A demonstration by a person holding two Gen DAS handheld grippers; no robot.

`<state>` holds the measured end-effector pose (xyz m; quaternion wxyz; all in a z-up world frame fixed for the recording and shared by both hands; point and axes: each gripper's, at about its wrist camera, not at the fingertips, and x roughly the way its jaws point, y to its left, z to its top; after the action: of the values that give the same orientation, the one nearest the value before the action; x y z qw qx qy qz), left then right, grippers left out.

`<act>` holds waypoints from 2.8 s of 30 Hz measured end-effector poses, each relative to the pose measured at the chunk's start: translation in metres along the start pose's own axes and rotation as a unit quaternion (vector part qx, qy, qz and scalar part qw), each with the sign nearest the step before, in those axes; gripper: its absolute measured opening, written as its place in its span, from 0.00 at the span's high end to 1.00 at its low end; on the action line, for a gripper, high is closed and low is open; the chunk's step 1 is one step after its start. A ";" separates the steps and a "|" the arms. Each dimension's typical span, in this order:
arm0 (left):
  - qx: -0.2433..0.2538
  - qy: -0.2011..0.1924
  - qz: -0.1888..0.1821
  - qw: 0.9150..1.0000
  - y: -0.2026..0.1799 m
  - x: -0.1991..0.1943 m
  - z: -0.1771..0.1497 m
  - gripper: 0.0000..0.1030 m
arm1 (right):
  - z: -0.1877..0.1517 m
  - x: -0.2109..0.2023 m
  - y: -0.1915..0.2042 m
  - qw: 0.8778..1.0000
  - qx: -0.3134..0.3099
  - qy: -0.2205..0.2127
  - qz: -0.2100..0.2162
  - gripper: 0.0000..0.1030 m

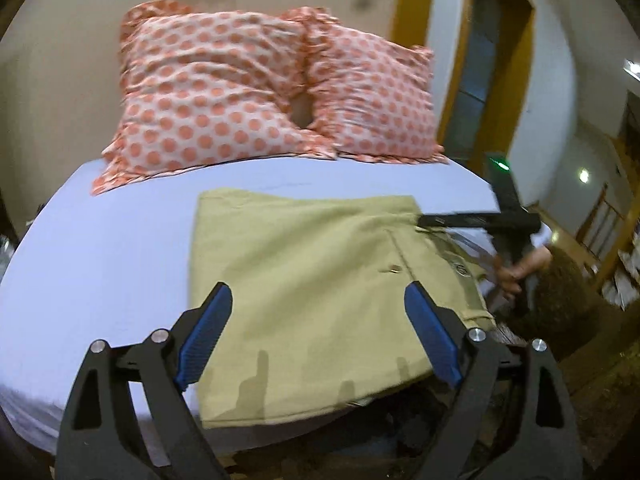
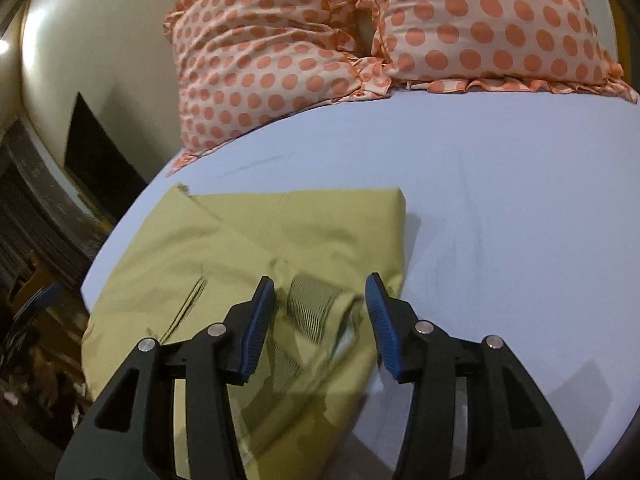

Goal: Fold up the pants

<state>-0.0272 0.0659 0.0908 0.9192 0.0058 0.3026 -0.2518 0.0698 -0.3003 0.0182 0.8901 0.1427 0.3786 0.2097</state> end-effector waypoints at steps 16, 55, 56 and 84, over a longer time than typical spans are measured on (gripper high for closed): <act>-0.055 0.027 0.046 0.997 0.038 0.027 0.001 0.15 | -0.028 -0.012 0.035 0.992 -0.108 -0.045 -0.038 0.69; -0.054 0.186 -0.037 0.980 0.074 0.149 0.038 0.07 | 0.011 0.007 -0.025 0.991 0.113 0.002 0.077 0.43; -0.059 0.190 -0.045 0.979 0.075 0.150 0.039 0.08 | 0.011 0.007 -0.025 0.990 0.114 0.007 0.082 0.43; -0.024 0.067 0.185 0.980 0.094 0.198 0.139 0.71 | 0.124 0.033 -0.026 0.992 0.044 -0.059 -0.101 0.49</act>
<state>0.2299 0.0348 0.0803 0.9272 0.0566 0.3636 -0.0693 0.1888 -0.3187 0.0708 0.9202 0.1551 0.3471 0.0927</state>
